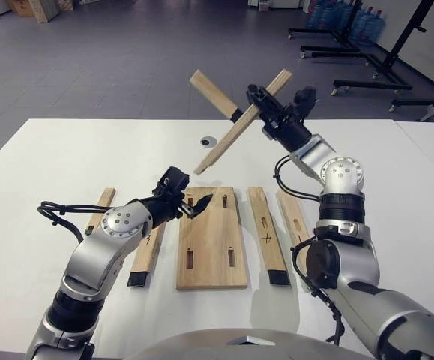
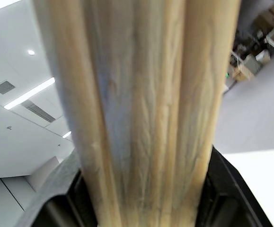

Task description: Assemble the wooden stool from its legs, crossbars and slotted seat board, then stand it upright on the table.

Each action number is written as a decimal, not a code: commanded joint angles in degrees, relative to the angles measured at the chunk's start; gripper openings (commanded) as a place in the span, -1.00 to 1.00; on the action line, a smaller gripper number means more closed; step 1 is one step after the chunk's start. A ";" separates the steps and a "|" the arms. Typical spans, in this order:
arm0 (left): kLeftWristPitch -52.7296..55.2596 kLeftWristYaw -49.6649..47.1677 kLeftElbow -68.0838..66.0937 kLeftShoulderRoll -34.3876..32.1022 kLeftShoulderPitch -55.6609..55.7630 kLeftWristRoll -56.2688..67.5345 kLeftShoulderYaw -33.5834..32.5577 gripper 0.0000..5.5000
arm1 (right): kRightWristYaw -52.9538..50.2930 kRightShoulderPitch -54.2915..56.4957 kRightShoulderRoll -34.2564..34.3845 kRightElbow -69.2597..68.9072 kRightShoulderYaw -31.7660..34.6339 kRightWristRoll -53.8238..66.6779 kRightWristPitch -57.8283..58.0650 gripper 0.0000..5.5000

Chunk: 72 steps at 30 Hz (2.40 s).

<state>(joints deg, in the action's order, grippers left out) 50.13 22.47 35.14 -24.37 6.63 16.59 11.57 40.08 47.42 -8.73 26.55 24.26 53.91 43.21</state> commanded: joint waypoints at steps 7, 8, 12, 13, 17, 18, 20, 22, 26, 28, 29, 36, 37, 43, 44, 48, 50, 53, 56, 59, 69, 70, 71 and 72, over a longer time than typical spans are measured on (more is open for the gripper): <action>2.55 8.15 1.83 -14.31 -10.32 0.91 -2.02 0.51 | 36.45 -1.90 -13.36 5.81 -10.70 -8.40 -5.84 -0.25; 2.62 9.04 1.90 -14.63 -10.69 1.96 -2.81 0.51 | 39.53 -2.20 -13.82 6.35 -11.16 -8.71 -6.37 -0.25; 2.79 10.46 -0.04 -13.43 -10.17 4.97 -4.70 0.51 | 48.29 -2.42 -12.41 10.44 -13.16 -12.01 -14.04 -0.25; 2.48 10.64 -0.11 -13.63 -10.19 5.03 -4.60 0.51 | 49.46 -2.33 -11.90 11.39 -13.64 -13.24 -16.82 -0.25; 2.79 10.98 0.65 -14.62 -10.89 5.27 -3.97 0.51 | 51.32 -0.18 -10.11 17.81 -14.42 -19.02 -31.37 -0.25; 3.00 11.03 0.80 -15.04 -10.86 5.04 -3.62 0.51 | 51.32 0.30 -9.94 19.09 -14.32 -19.93 -33.72 -0.25; 3.47 10.77 1.29 -15.49 -10.86 4.59 -2.87 0.51 | 51.61 0.80 -9.79 20.86 -14.39 -21.62 -37.63 -0.25; 4.76 9.51 2.38 -16.14 -10.93 3.48 -1.24 0.51 | 52.05 1.06 -9.71 21.78 -14.52 -22.06 -38.71 -0.25; 7.78 7.73 5.06 -14.87 -10.72 4.16 -0.29 0.51 | 52.29 0.32 -9.07 20.49 -14.05 -20.18 -35.96 -0.25; 8.77 7.86 5.34 -13.99 -10.38 5.31 -0.30 0.51 | 52.36 -0.73 -8.93 18.93 -14.39 -19.69 -35.07 -0.25; 9.30 7.72 5.22 -14.10 -10.13 5.22 0.13 0.51 | 52.37 -1.21 -8.99 18.37 -14.72 -19.82 -35.03 -0.25; 8.89 5.06 6.07 -18.05 -10.32 -0.65 7.29 0.51 | 51.81 -2.16 -9.31 15.70 -13.76 -19.47 -33.95 -0.25; 8.71 5.00 6.58 -19.27 -9.85 -1.97 8.73 0.51 | 51.45 -1.96 -9.22 15.42 -13.40 -19.16 -33.66 -0.25; 7.04 6.45 5.22 -22.48 -8.15 -4.22 9.18 0.51 | 50.30 -2.03 -8.88 14.13 -12.55 -18.66 -32.61 -0.25; 6.57 7.00 4.79 -23.00 -7.91 -4.09 8.49 0.51 | 50.15 -1.97 -8.88 14.05 -12.42 -18.55 -32.46 -0.25; 7.67 8.20 4.50 -21.72 -5.10 -1.53 4.18 0.51 | 49.75 -2.28 -8.76 13.45 -12.25 -18.47 -32.08 -0.25; 7.71 8.80 4.89 -22.04 -4.61 -1.33 3.89 0.51 | 49.52 -2.62 -8.65 12.94 -12.20 -18.41 -31.93 -0.25; 6.87 9.14 4.88 -22.14 -5.62 -1.76 4.35 0.51 | 49.29 -3.12 -8.62 12.12 -12.19 -18.30 -31.53 -0.25; 8.44 9.64 5.61 -19.40 -3.70 1.26 1.49 0.51 | 49.68 -4.02 -8.76 11.15 -12.69 -18.59 -31.36 -0.25; 9.38 11.74 3.73 -18.12 0.62 5.53 -3.96 0.51 | 51.30 -5.24 -9.32 13.27 -13.89 -20.71 -33.85 -0.25; 9.93 11.24 -0.96 -17.54 5.48 7.80 -7.29 0.51 | 51.82 -3.98 -7.82 20.07 -13.14 -21.58 -38.11 -0.25; 9.79 11.12 -0.95 -17.49 5.11 7.77 -7.14 0.51 | 51.90 -3.58 -7.87 20.44 -13.09 -21.63 -38.14 -0.25; 9.70 10.93 -1.01 -17.31 4.74 7.79 -7.00 0.51 | 51.97 -3.07 -7.89 20.87 -13.01 -21.60 -38.03 -0.25; 9.58 10.80 -1.02 -17.15 4.45 7.82 -6.92 0.51 | 52.05 -2.70 -7.90 21.19 -13.04 -21.66 -38.07 -0.25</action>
<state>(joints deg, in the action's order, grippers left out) 59.60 33.57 34.57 -41.95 11.79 24.47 3.95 91.70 41.84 -16.66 47.13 10.80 32.19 5.72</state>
